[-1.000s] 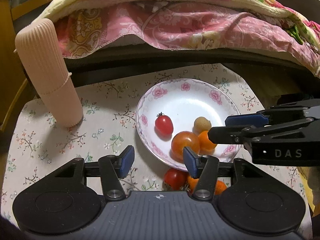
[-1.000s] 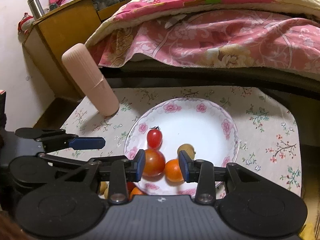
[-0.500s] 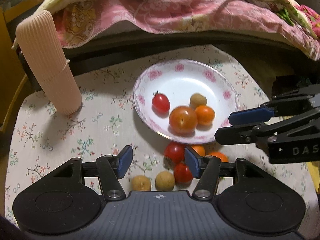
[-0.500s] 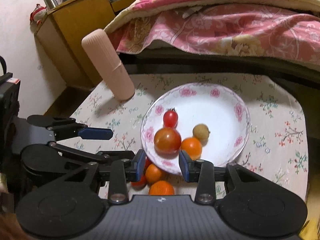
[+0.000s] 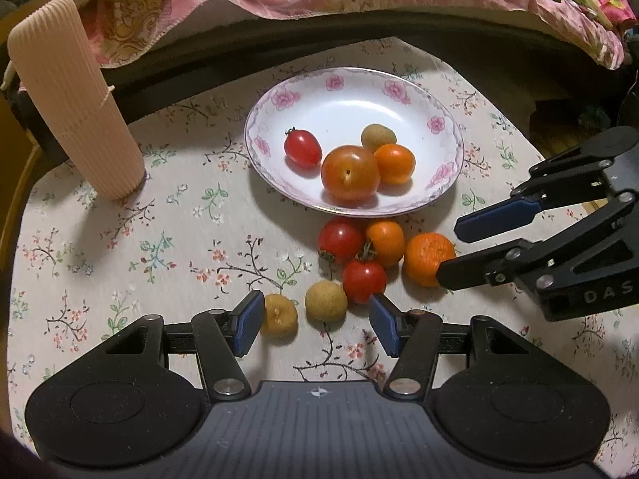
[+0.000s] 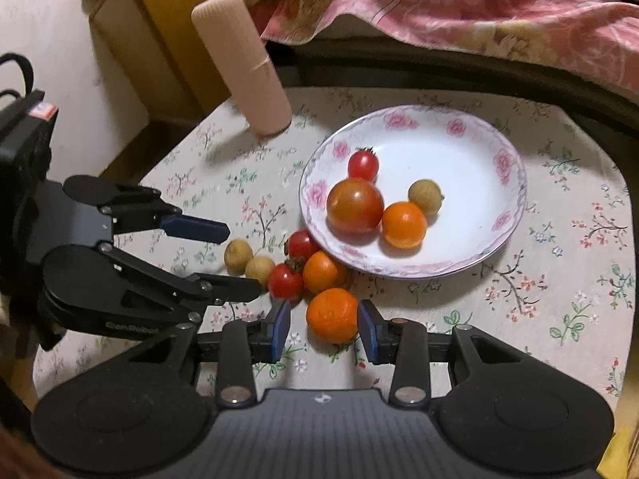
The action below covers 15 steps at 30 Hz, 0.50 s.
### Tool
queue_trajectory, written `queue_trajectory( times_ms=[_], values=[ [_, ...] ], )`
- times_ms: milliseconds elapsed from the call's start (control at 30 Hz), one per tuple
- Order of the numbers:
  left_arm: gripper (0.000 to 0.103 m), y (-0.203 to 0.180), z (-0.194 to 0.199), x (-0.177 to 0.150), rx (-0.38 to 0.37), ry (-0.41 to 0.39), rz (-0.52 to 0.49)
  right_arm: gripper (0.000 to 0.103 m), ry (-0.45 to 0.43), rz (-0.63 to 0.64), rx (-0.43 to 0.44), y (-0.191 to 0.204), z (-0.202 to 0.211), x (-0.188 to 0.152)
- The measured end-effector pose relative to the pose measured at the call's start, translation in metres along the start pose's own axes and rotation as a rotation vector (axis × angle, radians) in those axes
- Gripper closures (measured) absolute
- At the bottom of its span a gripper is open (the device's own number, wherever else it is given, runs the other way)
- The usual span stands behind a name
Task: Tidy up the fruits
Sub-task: 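Grasp a small brown fruit with the left tool while the right tool grasps a tangerine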
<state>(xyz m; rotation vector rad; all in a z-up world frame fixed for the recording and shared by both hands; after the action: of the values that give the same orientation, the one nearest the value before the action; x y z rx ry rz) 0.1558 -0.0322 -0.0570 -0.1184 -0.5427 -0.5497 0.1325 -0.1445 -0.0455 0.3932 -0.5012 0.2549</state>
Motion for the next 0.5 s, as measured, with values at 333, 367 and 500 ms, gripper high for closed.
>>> queue_trajectory(
  times_ms=[333,367,500],
  values=[
    [0.036,0.008,-0.005,-0.009,0.026,0.008,-0.012,0.059,0.001,0.060,-0.034,0.008,-0.009,0.002],
    [0.036,0.009,-0.006,-0.010,0.028,0.010,-0.011,0.059,0.001,0.060,-0.036,0.008,-0.008,0.002],
    [0.034,0.013,-0.014,-0.012,0.029,0.023,-0.013,0.060,0.007,0.055,-0.033,0.007,-0.009,0.003]
  ],
)
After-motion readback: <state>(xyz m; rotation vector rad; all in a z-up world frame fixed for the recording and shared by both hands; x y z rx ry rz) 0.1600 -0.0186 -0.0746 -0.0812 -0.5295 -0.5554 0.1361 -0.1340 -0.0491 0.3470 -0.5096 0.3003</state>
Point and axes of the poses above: each gripper's, at about its wrist camera, not at the fingertips, and z roughly against the way its jaws point, y to its left, x to its top, the point moved 3 cm from there along -z, roughly the way its jaws point, and after that the axes turned 2 degrees about x, right-handed, at the moved point
